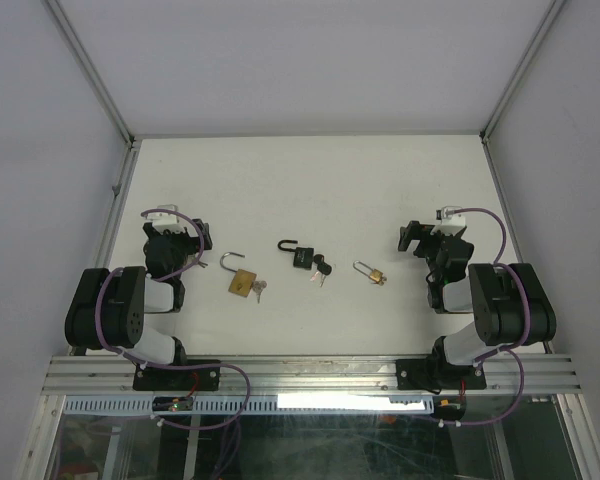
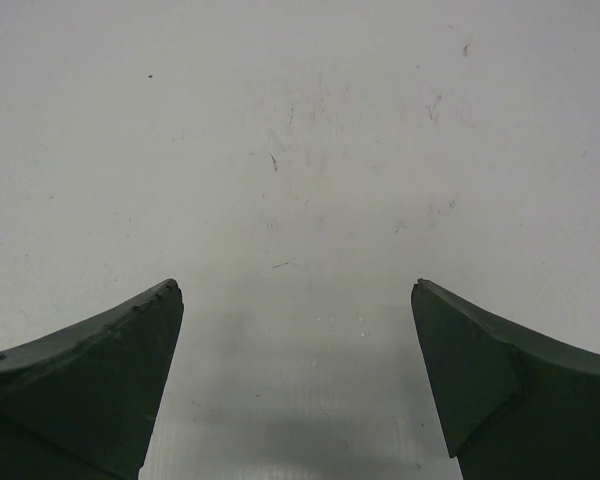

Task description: Unlock with the key

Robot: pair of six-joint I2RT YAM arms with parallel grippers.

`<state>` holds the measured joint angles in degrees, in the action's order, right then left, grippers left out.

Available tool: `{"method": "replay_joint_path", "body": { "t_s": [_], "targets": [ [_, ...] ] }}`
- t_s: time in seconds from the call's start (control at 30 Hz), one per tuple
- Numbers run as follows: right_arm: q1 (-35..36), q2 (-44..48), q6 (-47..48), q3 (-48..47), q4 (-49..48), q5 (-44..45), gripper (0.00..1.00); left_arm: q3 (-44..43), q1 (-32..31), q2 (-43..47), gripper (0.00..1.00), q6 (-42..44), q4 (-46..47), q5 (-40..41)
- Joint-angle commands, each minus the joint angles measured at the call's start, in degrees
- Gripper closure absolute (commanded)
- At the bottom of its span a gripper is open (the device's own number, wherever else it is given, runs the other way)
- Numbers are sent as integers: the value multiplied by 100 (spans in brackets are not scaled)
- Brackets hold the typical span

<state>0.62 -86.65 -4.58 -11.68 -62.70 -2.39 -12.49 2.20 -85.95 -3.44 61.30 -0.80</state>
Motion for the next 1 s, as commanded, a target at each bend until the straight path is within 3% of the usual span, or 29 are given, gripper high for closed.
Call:
{"method": "replay_joint_path", "body": {
  "t_s": [0.0,0.6,0.73,0.83,0.97],
  "targets": [
    [-32,34,98,-156,-280,2,0,-78,-39,17,1,103,270,-140],
    [-6,116,238,-137,-277,-270,0,259,-38,351,1,9,633,68],
    [3,640,275,-245,335,-289,0,400,-37,694,1,28,698,28],
    [-1,937,253,-250,678,-301,0,143,-31,837,1,71,164,-62],
    [-5,1249,189,-183,852,-269,0,-576,-34,1144,1,154,-1316,-275]
  ]
}}
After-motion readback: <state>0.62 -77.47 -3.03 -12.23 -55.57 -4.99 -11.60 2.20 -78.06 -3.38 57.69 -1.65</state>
